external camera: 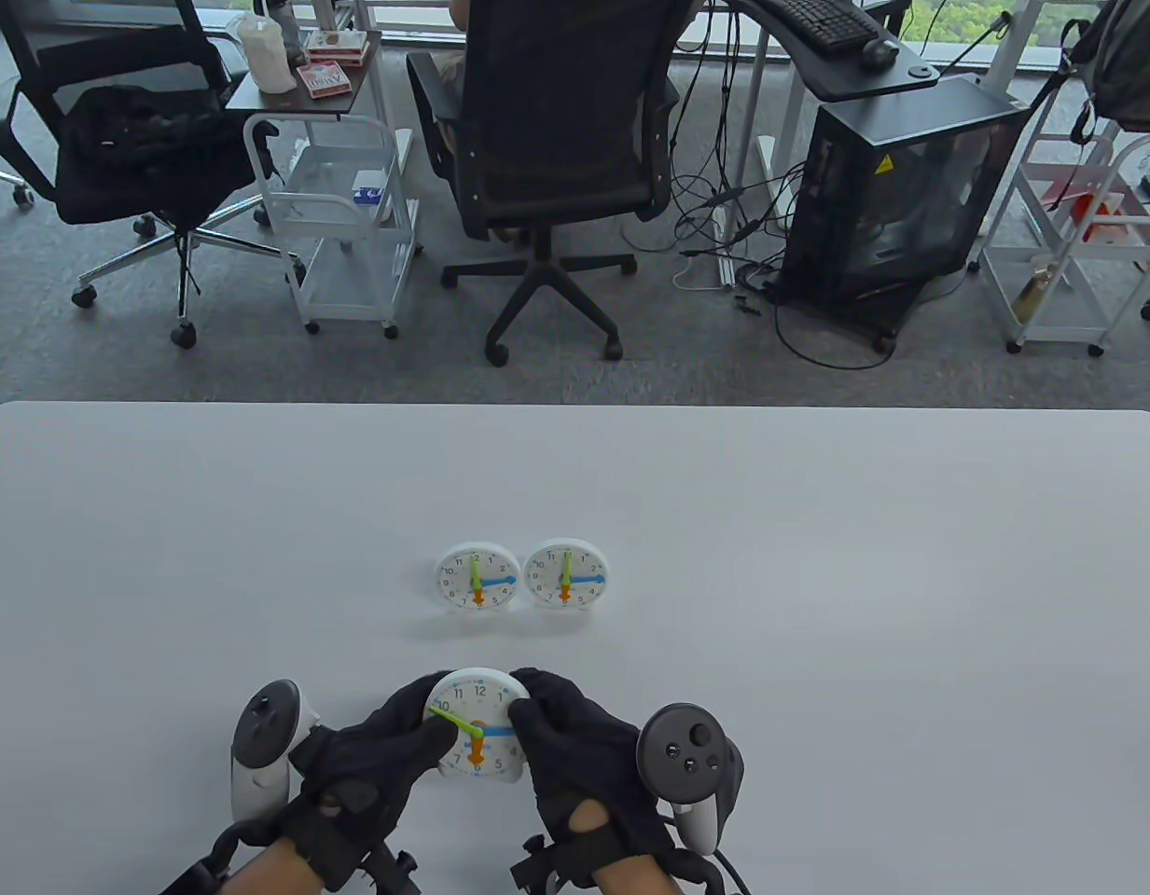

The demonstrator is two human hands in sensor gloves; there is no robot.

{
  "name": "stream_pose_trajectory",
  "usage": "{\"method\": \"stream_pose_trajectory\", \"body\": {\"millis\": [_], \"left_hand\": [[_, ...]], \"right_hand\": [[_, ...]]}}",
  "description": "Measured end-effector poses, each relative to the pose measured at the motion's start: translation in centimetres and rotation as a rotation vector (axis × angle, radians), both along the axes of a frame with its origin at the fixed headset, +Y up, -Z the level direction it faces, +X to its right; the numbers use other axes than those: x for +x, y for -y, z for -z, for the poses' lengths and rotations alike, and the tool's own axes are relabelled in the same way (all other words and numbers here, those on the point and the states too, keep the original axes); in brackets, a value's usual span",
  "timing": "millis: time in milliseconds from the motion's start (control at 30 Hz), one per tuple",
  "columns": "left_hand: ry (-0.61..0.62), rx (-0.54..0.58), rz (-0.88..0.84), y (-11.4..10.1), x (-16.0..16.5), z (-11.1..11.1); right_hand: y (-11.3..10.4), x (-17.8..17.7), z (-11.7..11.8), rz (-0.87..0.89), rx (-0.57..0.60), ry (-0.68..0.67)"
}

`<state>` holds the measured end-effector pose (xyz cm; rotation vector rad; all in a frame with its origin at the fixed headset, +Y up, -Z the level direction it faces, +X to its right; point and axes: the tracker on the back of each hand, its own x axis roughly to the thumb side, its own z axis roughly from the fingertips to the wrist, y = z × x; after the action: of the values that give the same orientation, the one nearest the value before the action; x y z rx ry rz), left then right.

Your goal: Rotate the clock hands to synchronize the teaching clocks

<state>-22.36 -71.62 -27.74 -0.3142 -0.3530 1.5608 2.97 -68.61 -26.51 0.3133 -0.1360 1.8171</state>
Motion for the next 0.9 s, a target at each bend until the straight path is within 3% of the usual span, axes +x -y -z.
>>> {"method": "stream_pose_trajectory", "body": {"millis": [900], "left_hand": [[-0.052,-0.001,0.034,0.06,-0.47,0.10]], "right_hand": [[0.10,-0.66,0.01,-0.065,0.007,-0.039]]}}
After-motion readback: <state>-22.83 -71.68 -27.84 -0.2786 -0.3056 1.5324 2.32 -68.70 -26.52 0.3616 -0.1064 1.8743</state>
